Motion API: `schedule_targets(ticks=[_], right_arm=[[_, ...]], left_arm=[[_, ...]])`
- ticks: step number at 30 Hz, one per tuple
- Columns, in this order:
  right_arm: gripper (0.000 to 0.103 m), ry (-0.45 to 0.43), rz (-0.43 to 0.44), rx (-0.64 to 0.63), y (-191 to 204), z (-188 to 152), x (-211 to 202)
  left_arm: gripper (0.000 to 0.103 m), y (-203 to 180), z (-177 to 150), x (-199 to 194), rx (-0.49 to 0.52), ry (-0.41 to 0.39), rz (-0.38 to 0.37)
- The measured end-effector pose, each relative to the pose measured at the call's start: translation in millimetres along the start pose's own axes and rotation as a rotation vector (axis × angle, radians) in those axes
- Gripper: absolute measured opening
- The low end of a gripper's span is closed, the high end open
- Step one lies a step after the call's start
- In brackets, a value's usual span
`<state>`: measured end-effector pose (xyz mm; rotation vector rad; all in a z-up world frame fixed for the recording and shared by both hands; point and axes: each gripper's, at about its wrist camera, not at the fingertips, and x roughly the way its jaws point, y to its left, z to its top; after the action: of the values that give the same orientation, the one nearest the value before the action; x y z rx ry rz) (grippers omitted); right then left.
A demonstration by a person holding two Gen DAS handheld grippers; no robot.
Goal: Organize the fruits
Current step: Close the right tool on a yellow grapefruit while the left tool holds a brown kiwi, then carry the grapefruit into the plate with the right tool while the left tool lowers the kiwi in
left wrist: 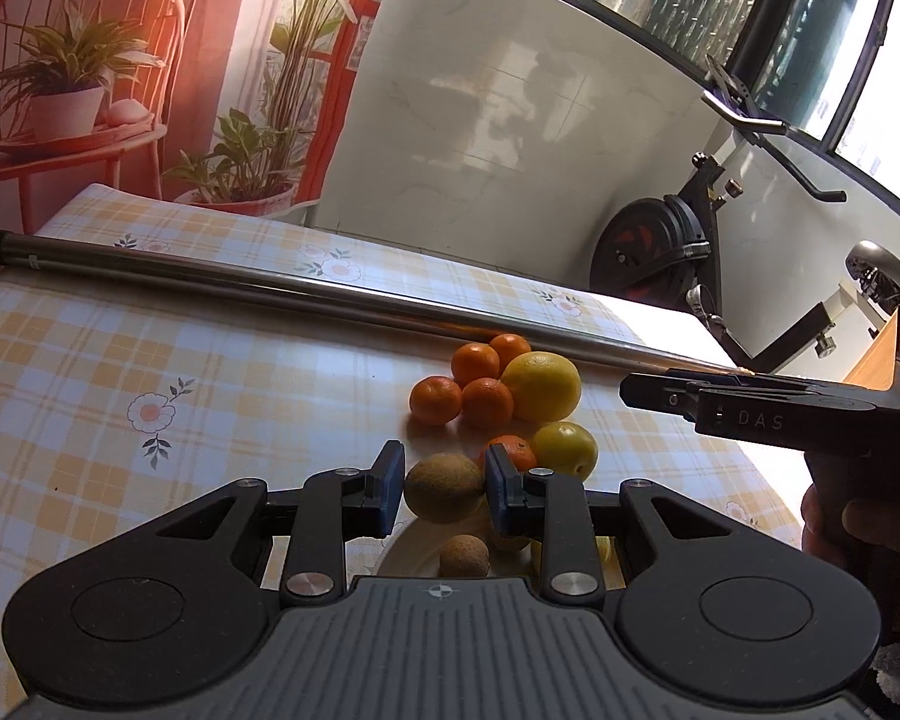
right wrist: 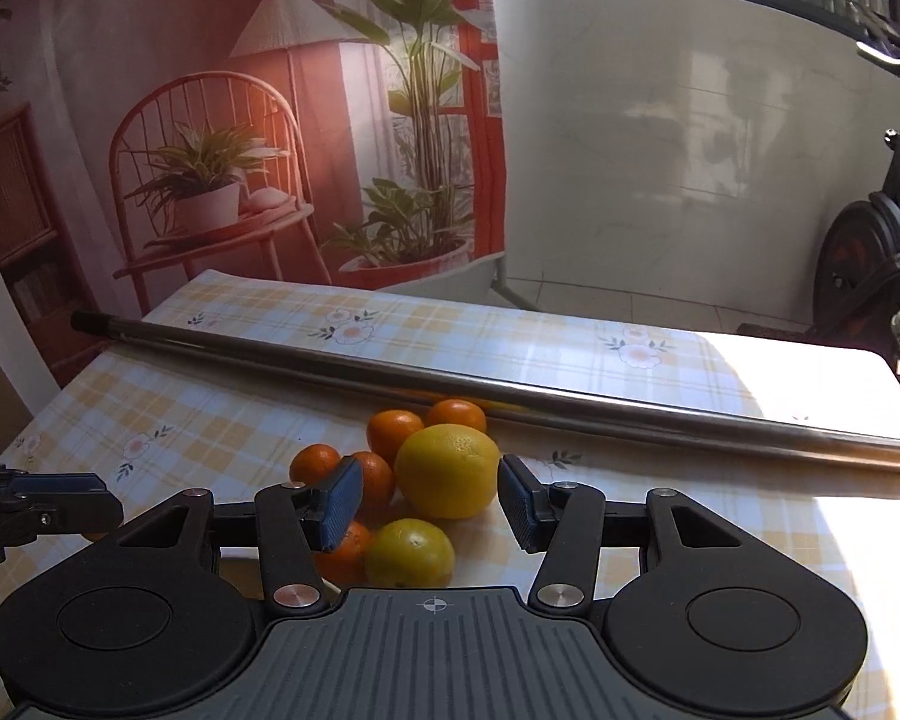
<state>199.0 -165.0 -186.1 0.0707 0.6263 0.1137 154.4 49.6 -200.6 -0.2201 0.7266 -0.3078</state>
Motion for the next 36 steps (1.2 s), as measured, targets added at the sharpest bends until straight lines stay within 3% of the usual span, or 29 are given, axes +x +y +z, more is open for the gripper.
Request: schedule_targets(ticks=[7,13,27,36], right_arm=[[0.046,0.003,-0.017,-0.086,14.1,21.8,26.4],[0.046,0.064,-0.075,-0.090,1.6,21.2,61.1],[0.055,0.181,0.017,0.066,-18.2,7.0,104.6],[0.054,0.167,0.013,0.133,-25.7,1.6,96.7]], left_arm=[[0.030,17.8,7.5,-4.1,-0.032,-0.053,0.031],[0.030,26.6,9.6,-5.7,-0.057,-0.081,0.060],[0.030,25.3,5.4,5.6,-0.055,-0.046,0.043],[0.030,20.4,0.7,8.8,-0.037,-0.016,0.025]])
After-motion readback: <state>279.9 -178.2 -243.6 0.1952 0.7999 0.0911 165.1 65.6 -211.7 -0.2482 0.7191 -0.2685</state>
